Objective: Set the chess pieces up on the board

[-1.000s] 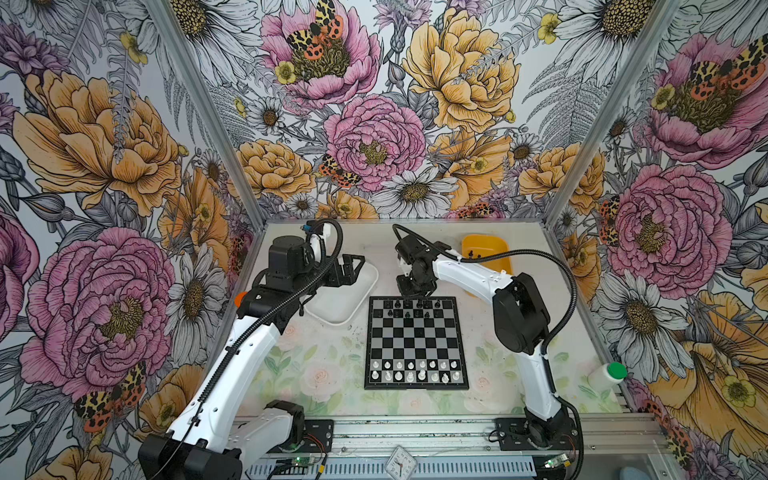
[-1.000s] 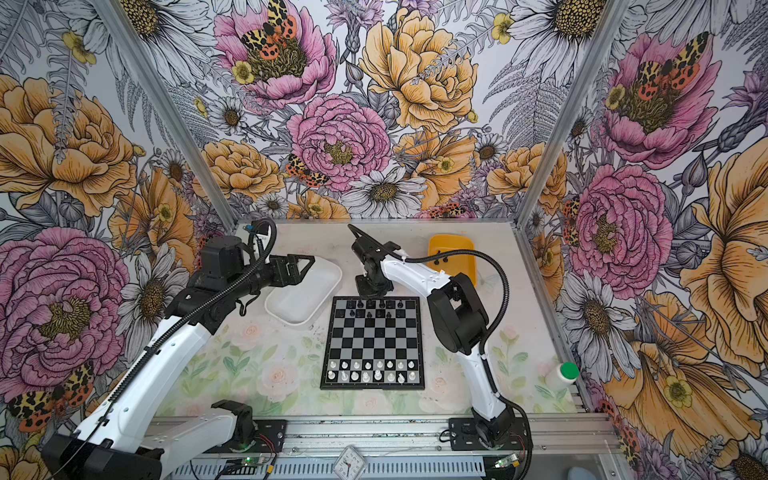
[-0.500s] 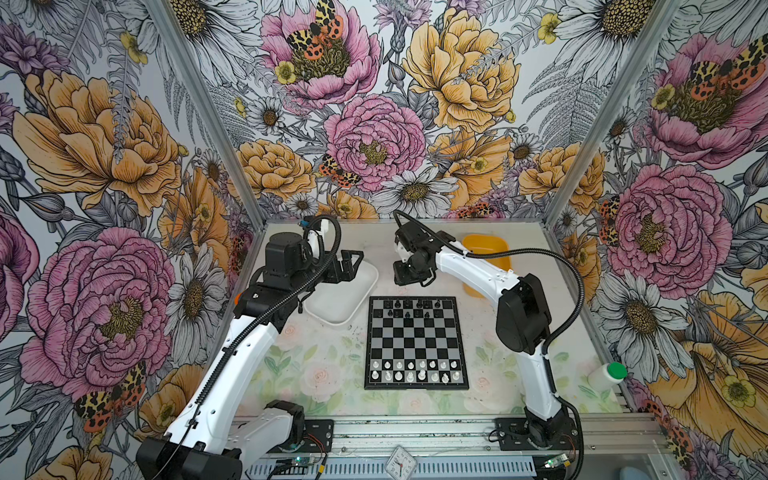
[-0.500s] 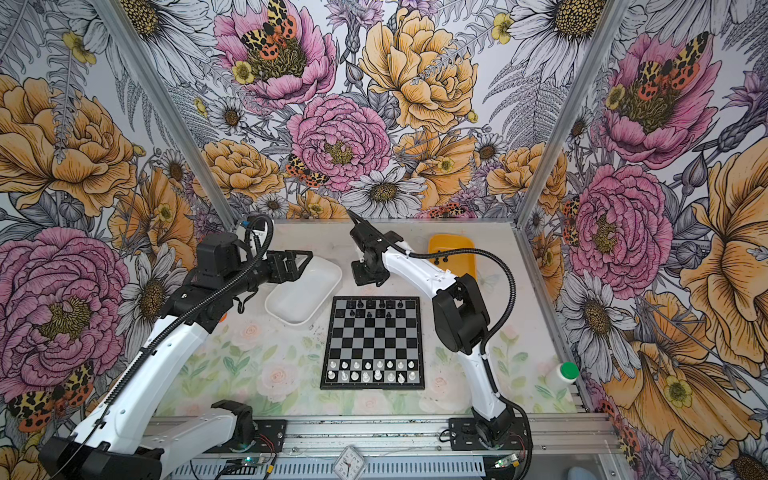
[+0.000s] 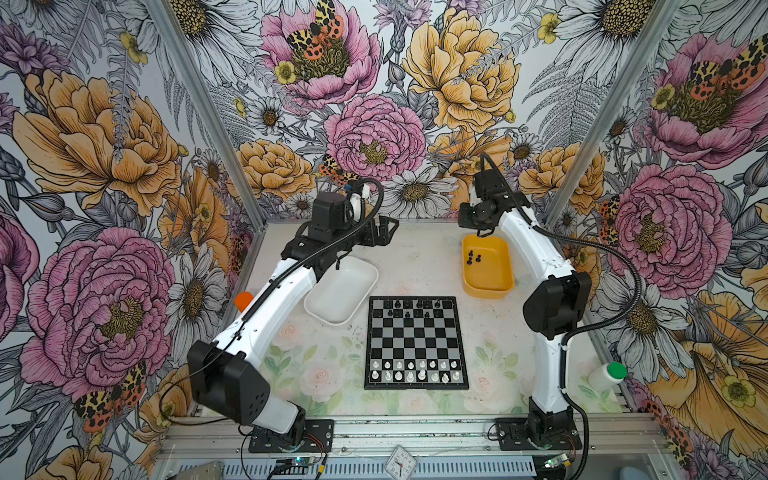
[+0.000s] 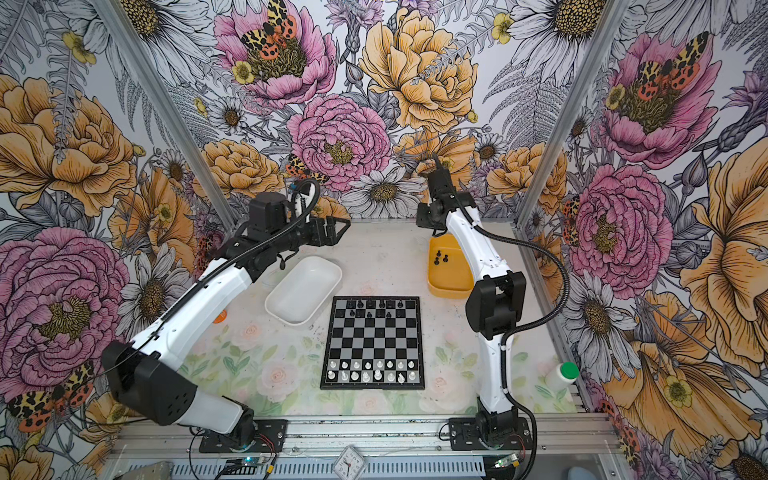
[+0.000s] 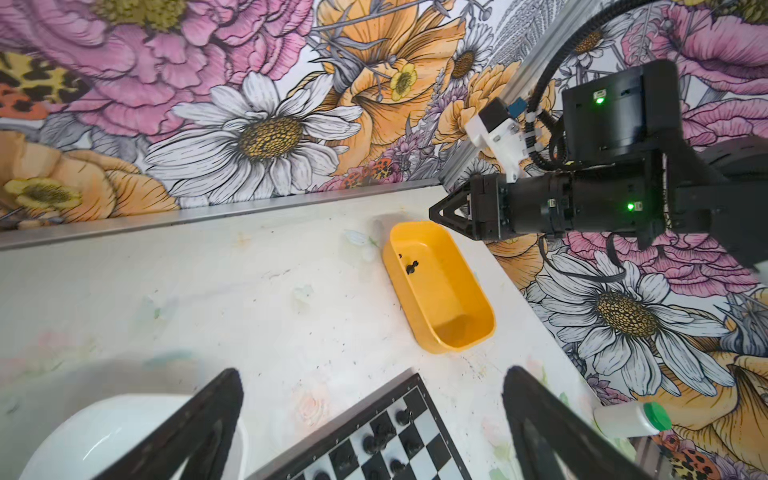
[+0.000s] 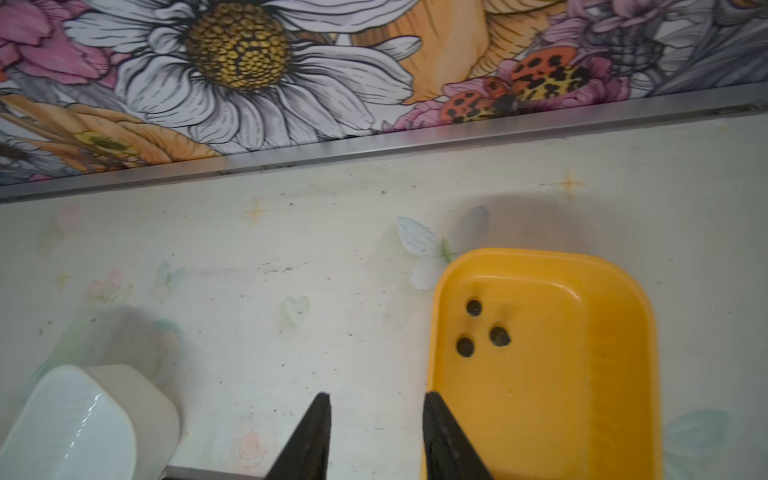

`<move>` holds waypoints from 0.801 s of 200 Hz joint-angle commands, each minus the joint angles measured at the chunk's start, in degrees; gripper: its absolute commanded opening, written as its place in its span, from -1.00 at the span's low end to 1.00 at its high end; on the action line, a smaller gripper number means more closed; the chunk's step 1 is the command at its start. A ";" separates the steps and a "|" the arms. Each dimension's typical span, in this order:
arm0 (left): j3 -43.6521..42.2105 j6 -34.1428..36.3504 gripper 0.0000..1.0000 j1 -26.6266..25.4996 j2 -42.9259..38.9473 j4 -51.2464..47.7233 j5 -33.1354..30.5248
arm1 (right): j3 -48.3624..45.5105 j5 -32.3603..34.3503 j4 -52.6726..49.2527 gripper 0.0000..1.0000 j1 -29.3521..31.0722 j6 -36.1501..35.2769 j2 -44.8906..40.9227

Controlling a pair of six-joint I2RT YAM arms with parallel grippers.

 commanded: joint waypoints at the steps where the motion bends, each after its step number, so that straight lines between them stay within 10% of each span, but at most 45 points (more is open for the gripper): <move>1: 7.82 -0.63 0.98 -3.20 7.97 2.27 0.49 | 0.89 2.25 -2.00 -0.25 -2.01 -0.13 2.17; 86: 35.19 -4.74 0.98 -9.85 35.18 -3.96 9.91 | 3.77 2.31 -1.98 -0.32 -7.09 -0.12 12.50; 160: 36.47 -4.34 0.98 -8.24 37.68 -6.99 9.09 | 1.42 1.96 -1.97 -0.39 -7.84 -0.38 15.29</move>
